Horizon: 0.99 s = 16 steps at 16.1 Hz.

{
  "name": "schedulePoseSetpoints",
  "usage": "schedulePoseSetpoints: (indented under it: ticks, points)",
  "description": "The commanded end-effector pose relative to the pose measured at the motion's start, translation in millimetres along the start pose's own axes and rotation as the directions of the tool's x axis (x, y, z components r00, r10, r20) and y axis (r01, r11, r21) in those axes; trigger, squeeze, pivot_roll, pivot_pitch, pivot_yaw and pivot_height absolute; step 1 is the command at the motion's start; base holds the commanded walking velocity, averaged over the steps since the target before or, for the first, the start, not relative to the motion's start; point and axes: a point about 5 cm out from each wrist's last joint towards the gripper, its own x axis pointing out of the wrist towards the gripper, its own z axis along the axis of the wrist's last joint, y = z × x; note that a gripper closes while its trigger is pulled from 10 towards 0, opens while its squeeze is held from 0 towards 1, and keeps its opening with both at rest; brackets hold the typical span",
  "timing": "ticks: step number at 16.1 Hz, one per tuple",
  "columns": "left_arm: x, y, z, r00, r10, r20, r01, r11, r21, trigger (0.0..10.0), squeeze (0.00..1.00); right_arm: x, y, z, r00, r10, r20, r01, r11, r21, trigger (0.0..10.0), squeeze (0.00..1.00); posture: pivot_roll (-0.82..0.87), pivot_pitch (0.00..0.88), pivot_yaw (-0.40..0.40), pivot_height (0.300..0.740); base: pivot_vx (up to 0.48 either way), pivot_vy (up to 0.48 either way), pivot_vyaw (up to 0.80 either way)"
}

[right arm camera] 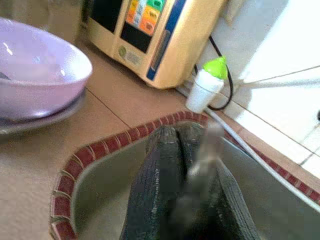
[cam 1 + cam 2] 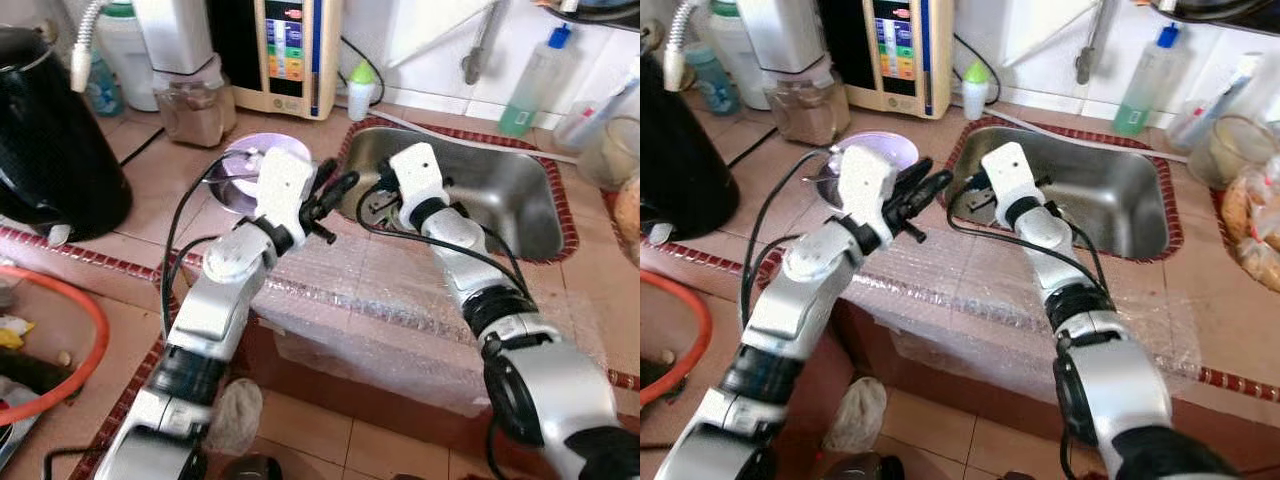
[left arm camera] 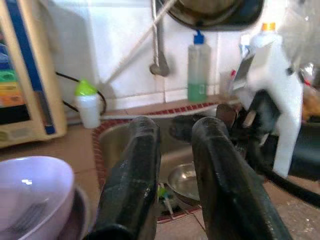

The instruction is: Kitchen organization

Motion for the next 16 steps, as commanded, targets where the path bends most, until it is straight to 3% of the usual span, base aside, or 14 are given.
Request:
schedulePoseSetpoints:
  ticks: [1,2,4,5,6,7,13,16]
  points:
    - [-6.9,3.4,3.7,0.999,0.031,0.022,-0.032,0.998,0.046,10.0,1.0,2.8,-4.5,4.8,1.0,-0.013,0.005,0.014,0.999,-0.046,0.0,0.0,0.04,0.0,-0.016,0.74,0.0,0.0,0.0]
    - [-18.1,4.4,-0.4,0.997,0.071,0.025,-0.072,0.996,0.05,10.0,1.0,3.0,-7.9,2.9,0.999,-0.033,-0.014,0.031,0.996,-0.079,0.0,0.0,0.06,0.0,-0.02,0.74,0.0,0.0,0.0]
    - [-25.2,3.5,-2.1,0.996,0.087,0.024,-0.089,0.994,0.056,10.0,1.0,3.0,-9.6,1.5,0.999,-0.043,-0.027,0.04,0.995,-0.091,0.0,0.0,0.08,0.0,-0.025,0.74,0.0,0.0,0.0]
    - [-33.3,1.7,-2.3,0.992,0.117,0.039,-0.12,0.99,0.069,10.0,1.0,1.9,-10.8,-3.8,0.996,-0.058,-0.064,0.053,0.995,-0.086,2.0,0.0,0.1,0.0,-0.029,0.74,0.0,0.0,0.0]
    - [-37.2,1.4,-2.8,0.99,0.135,0.039,-0.138,0.988,0.076,10.0,1.0,1.4,-10.1,-6.1,0.995,-0.064,-0.077,0.057,0.994,-0.091,5.5,0.0,0.1,0.0,-0.028,0.74,0.0,0.0,0.0]
    - [-42.6,0.8,-4.7,0.985,0.166,0.038,-0.168,0.983,0.079,10.0,1.0,-0.1,-7.3,-11.3,0.993,-0.056,-0.1,0.05,0.996,-0.07,10.0,1.0,0.11,0.0,-0.028,0.74,0.0,0.0,0.0]
    - [-60.3,-8.2,-10.4,0.985,0.17,-0.002,-0.169,0.982,0.083,10.0,1.0,-4.5,0.8,-22.3,0.991,-0.021,-0.13,0.032,0.996,0.084,10.0,1.0,0.12,0.0,-0.015,0.74,0.0,0.0,0.0]
    - [-62.2,-9.2,-6.7,0.983,0.185,0.015,-0.185,0.979,0.086,10.0,1.0,-6.3,-2.9,-22.6,0.994,-0.025,-0.108,0.041,0.988,0.151,10.0,1.0,0.12,0.0,-0.015,0.74,0.0,0.0,0.0]
